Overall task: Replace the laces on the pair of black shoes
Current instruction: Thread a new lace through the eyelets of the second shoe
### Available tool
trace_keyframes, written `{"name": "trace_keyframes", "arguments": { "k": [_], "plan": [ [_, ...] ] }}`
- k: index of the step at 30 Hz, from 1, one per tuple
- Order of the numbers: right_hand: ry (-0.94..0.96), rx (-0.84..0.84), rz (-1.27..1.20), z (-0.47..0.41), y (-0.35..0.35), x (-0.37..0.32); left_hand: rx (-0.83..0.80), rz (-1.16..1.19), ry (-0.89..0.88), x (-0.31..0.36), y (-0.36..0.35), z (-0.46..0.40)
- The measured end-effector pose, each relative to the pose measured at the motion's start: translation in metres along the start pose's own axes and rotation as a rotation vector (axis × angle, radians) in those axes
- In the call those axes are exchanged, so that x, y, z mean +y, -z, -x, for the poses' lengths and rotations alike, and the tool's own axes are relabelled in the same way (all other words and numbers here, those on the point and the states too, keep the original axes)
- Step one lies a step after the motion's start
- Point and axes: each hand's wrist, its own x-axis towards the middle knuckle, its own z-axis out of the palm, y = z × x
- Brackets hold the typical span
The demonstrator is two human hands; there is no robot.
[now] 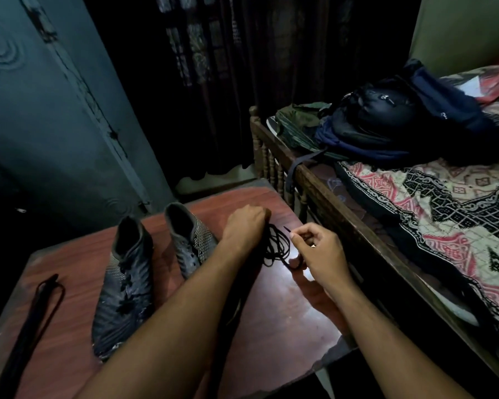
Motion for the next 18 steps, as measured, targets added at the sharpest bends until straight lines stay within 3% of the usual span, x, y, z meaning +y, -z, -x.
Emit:
{"name": "trace_keyframes", "arguments": {
  "k": [5, 9, 14, 18],
  "plan": [
    [0.004, 0.028, 0.04, -0.001, -0.003, -0.001, 0.008, 0.317, 0.077, -0.007, -0.003, -0.001],
    [0.199, 0.104, 0.161, 0.002, 0.0, -0.004, -0.065, 0.433, -0.051, -0.003, 0.019, 0.01],
    [0.345, 0.032, 0.244, 0.008, 0.001, -0.011, -0.096, 0.424, -0.25, 0.005, 0.049, 0.03],
    [0.376, 0.04, 0.225, 0.014, 0.001, -0.012, -0.07, 0.324, -0.241, 0.002, 0.049, 0.038]
  ]
}}
